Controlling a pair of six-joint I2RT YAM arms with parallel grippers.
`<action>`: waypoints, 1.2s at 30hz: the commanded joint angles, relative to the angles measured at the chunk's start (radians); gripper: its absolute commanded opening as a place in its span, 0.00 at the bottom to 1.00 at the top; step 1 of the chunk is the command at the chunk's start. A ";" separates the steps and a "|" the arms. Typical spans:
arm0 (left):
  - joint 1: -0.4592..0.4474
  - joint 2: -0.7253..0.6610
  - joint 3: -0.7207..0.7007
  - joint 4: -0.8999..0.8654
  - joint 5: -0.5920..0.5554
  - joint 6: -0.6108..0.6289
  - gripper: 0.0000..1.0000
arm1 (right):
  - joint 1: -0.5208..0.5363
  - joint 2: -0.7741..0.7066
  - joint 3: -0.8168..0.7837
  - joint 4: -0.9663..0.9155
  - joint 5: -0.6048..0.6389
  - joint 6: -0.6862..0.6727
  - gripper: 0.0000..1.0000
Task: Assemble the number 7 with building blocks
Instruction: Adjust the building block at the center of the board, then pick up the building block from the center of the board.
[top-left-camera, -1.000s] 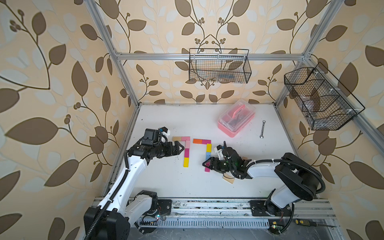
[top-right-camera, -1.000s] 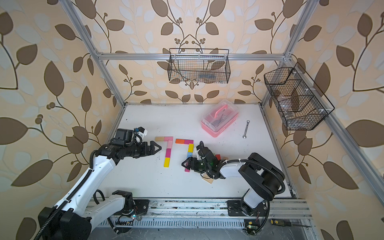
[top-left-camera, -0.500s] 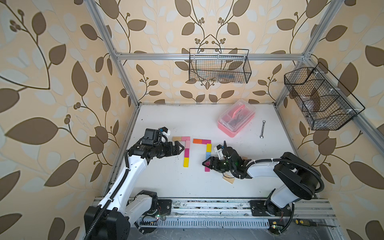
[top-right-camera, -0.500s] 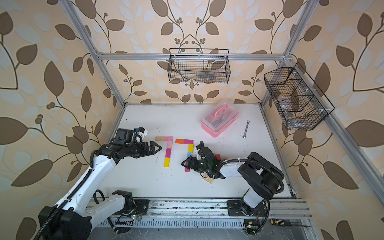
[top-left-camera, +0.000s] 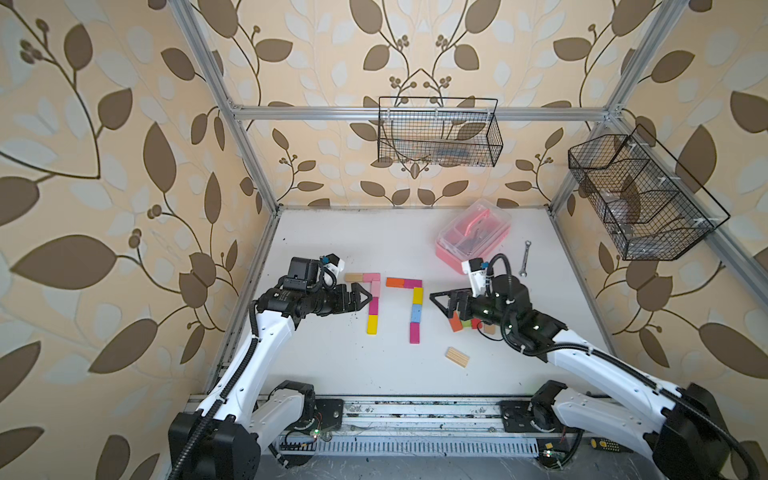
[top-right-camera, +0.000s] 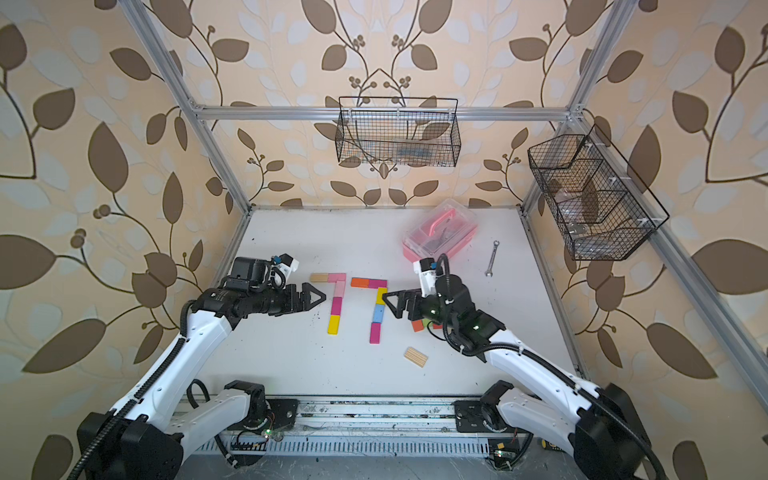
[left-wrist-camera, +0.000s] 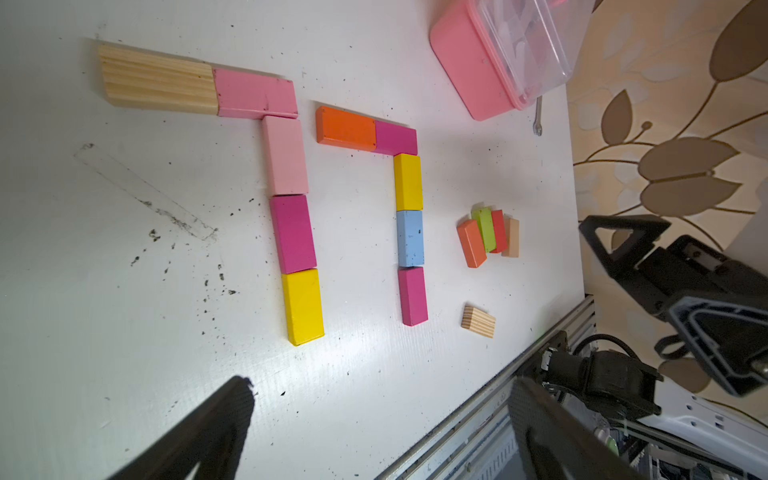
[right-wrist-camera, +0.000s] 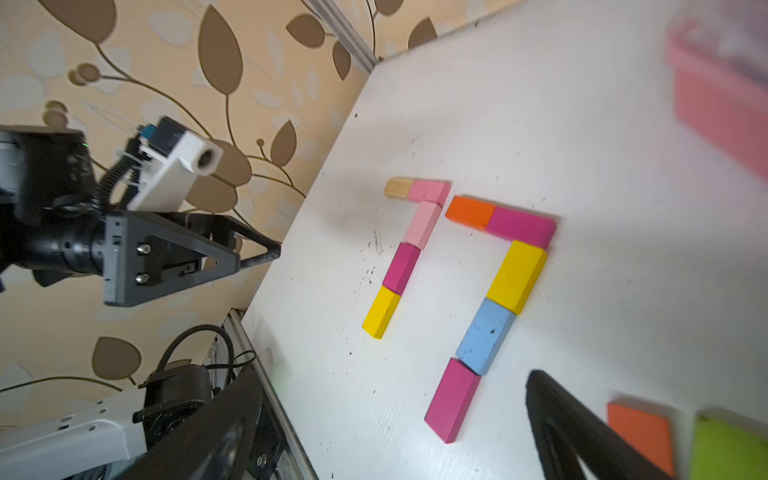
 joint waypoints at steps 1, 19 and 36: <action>0.003 -0.018 -0.011 0.021 0.053 0.030 0.99 | -0.058 -0.089 0.011 -0.242 -0.039 -0.266 0.98; -0.001 -0.034 -0.017 0.035 0.082 0.024 0.99 | 0.306 0.390 0.318 -0.790 0.442 -0.286 0.83; -0.007 -0.028 -0.022 0.043 0.096 0.019 0.99 | 0.287 0.516 0.167 -0.614 0.258 -0.183 0.81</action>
